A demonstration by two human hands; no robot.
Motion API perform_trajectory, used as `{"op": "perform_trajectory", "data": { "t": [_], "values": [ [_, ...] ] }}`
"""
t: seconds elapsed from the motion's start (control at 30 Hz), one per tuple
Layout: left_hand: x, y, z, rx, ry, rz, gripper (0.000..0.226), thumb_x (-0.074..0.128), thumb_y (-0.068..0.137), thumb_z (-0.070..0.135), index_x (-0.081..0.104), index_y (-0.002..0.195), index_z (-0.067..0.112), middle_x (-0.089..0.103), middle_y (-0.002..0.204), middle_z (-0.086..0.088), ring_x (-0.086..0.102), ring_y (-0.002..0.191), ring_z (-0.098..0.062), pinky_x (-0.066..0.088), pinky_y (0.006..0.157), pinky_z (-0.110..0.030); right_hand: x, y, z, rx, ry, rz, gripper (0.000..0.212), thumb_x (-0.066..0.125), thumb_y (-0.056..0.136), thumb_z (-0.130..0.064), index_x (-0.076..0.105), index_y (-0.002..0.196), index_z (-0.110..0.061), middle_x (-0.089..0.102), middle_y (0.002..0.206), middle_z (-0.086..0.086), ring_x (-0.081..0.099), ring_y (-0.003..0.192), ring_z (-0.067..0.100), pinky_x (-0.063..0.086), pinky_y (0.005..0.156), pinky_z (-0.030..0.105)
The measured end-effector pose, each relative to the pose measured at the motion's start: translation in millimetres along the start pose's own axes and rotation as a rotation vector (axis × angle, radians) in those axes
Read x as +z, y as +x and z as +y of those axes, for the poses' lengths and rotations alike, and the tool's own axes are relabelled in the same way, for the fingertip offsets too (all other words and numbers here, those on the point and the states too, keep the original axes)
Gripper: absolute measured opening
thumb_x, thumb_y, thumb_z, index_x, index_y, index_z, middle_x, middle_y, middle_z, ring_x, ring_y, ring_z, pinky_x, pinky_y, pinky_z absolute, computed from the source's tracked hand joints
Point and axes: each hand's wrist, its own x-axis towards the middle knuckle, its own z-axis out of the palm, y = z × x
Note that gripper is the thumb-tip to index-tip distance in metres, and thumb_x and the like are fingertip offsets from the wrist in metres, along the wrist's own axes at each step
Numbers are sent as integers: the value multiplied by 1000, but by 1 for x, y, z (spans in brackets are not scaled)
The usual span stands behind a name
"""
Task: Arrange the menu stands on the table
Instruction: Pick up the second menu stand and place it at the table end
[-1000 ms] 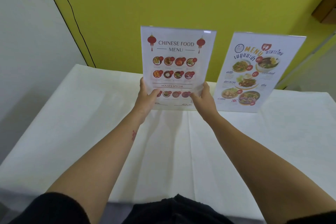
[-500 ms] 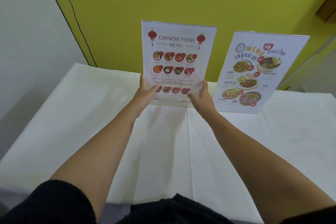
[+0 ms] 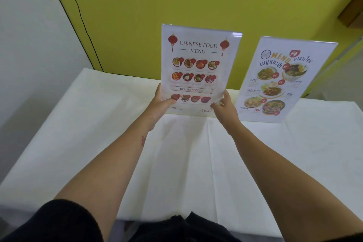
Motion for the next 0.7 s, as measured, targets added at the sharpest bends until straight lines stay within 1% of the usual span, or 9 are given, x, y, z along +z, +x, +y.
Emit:
{"op": "perform_trajectory", "data": {
  "t": [0.1,0.13,0.2,0.27,0.33,0.37,0.5,0.63,0.7],
  "values": [
    [-8,-6,3,13,-21,-18,69,51,90,0,29,148,31,54,141,5,49,130,-16,44,102,-33,11,-7,-4,1,9,25,69,51,88,-18,26,151,-29,59,135,-3,56,108,21,47,86,37],
    [-12,-8,4,18,-26,-16,70,50,90,-3,28,148,30,53,141,4,48,130,-16,44,95,-27,16,-9,-6,-1,16,29,69,52,88,-18,26,152,-28,59,135,-2,55,105,20,48,88,38],
    [-25,-13,6,25,-37,-3,69,48,90,-5,28,147,28,51,141,3,49,125,-14,43,82,-19,29,-12,-12,-3,25,34,69,52,88,-20,26,151,-29,60,134,-3,57,107,22,49,92,41],
    [-45,-19,10,28,-44,18,70,48,90,-7,28,147,27,52,139,4,51,116,-7,42,76,-16,47,-14,-24,-13,30,33,69,53,88,-22,26,151,-30,61,130,-5,59,111,25,50,91,41],
    [-68,-24,13,37,-52,38,71,48,89,-8,28,147,27,52,138,5,51,109,1,42,74,-14,66,-15,-38,-21,28,18,68,53,88,-23,26,151,-31,61,130,-5,60,111,26,49,91,41],
    [-80,-26,13,40,-56,51,71,49,89,-8,28,146,27,52,138,5,51,109,1,42,74,-14,76,-15,-45,-27,25,7,68,53,88,-23,26,151,-32,61,132,-5,60,112,26,49,91,41],
    [-127,-29,11,37,-53,96,71,50,87,-7,30,145,28,52,139,4,50,118,-10,43,77,-17,115,-19,-71,-54,18,-31,68,52,89,-23,26,151,-30,58,140,-2,59,116,27,49,95,43],
    [-176,-31,8,35,-58,139,70,51,88,-6,30,145,29,53,137,6,50,121,-11,42,76,-17,158,-21,-98,-77,12,-72,68,52,89,-24,26,152,-30,59,139,-1,60,116,28,49,96,45],
    [-200,-31,7,35,-54,158,67,52,88,-6,33,142,29,53,136,6,50,122,-12,41,76,-17,179,-20,-111,-89,2,-91,67,51,89,-22,26,151,-29,59,138,-1,61,115,28,50,97,47]
  ]
}}
